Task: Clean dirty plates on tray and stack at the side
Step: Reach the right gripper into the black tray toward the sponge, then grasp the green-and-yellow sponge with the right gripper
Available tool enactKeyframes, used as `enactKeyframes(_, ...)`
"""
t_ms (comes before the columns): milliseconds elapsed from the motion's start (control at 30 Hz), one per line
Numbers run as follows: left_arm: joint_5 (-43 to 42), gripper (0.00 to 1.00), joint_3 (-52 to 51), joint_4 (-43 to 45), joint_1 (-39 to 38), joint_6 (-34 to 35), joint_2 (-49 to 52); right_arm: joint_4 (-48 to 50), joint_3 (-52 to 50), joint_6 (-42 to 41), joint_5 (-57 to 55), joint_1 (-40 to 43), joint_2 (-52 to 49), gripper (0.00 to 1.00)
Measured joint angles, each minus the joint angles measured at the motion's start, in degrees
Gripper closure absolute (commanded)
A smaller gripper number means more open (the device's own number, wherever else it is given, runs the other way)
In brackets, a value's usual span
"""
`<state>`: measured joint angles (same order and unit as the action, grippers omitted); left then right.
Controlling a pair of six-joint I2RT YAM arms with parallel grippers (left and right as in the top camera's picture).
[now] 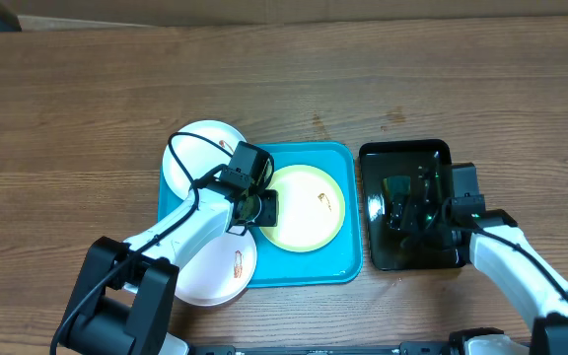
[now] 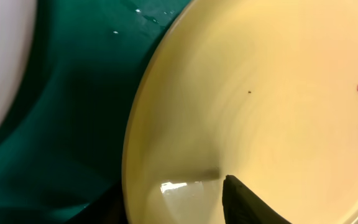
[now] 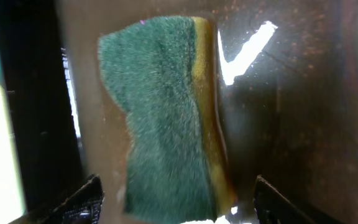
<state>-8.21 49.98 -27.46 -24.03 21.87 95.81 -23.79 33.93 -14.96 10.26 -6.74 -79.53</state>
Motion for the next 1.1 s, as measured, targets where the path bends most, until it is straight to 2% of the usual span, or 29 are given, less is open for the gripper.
enactKeyframes(100, -0.4, 0.41, 0.1, -0.2, -0.8, -0.2, 0.0, 0.9, 0.0, 0.0, 0.5, 0.0, -2.3, 0.46)
enactKeyframes(133, -0.7, 0.39, 0.3, -0.4, -1.3, -0.6, 0.0, 1.1, 0.0, 0.3, 1.0, 0.0, -2.6, 0.49)
enactKeyframes(267, -1.0, 0.35, 0.4, -0.8, -2.4, -0.9, 0.0, 0.2, 0.0, -0.3, 1.9, 0.0, -2.7, 0.51)
enactKeyframes(300, -1.0, 0.33, 0.4, -0.8, -2.6, -0.9, 0.0, -0.1, 0.0, -0.3, 2.0, 0.0, -2.7, 0.58)
enactKeyframes(333, -1.0, 0.3, 0.4, -0.8, -2.6, -0.9, 0.0, -0.5, 0.0, -0.4, 2.1, 0.0, -2.7, 0.63)
enactKeyframes(400, -1.3, 0.11, 0.6, -1.0, -2.6, -1.4, 0.0, -1.9, 0.0, -0.5, 2.4, 0.0, -2.7, 0.65)
enactKeyframes(433, -1.5, 0.09, 0.8, -1.2, -2.6, -1.5, 0.0, -2.6, 0.1, -0.9, 2.6, 0.0, -2.7, 0.6)
enactKeyframes(533, -1.7, 0.01, 1.2, -1.8, -2.6, -1.2, 0.0, -4.6, 1.0, -1.4, 3.4, 0.0, -2.7, 0.12)
enactKeyframes(567, -1.7, 0.0, 1.2, -1.9, -2.6, -1.1, 0.0, -5.9, 1.8, -1.3, 3.4, 0.0, -2.6, 0.0)
enactKeyframes(733, -1.7, 0.0, 1.4, -2.3, -2.6, -1.3, 0.0, -12.3, 5.0, 0.8, 3.2, 0.0, -2.7, 0.0)
enactKeyframes(933, -1.7, 0.0, 1.5, -3.0, -2.6, -1.3, 0.0, -13.1, 5.0, 2.3, 3.1, 0.0, -3.0, 0.0)
enactKeyframes(967, -1.7, 0.02, 1.5, -3.0, -2.6, -1.3, 0.0, -13.2, 5.0, 2.4, 3.2, 0.0, -3.1, 0.0)
enactKeyframes(1000, -1.7, 0.09, 1.5, -3.0, -2.6, -1.3, 0.0, -13.2, 5.0, 2.6, 3.3, 0.0, -3.1, 0.0)
enactKeyframes(1033, -1.6, 0.19, 1.5, -3.0, -2.6, -1.3, 0.0, -13.3, 5.0, 2.7, 3.3, 0.0, -3.1, 0.05)
enactKeyframes(1100, -1.5, 0.32, 1.5, -3.0, -2.6, -1.4, 0.0, -13.2, 5.0, 2.9, 3.2, 0.0, -3.1, 0.2)
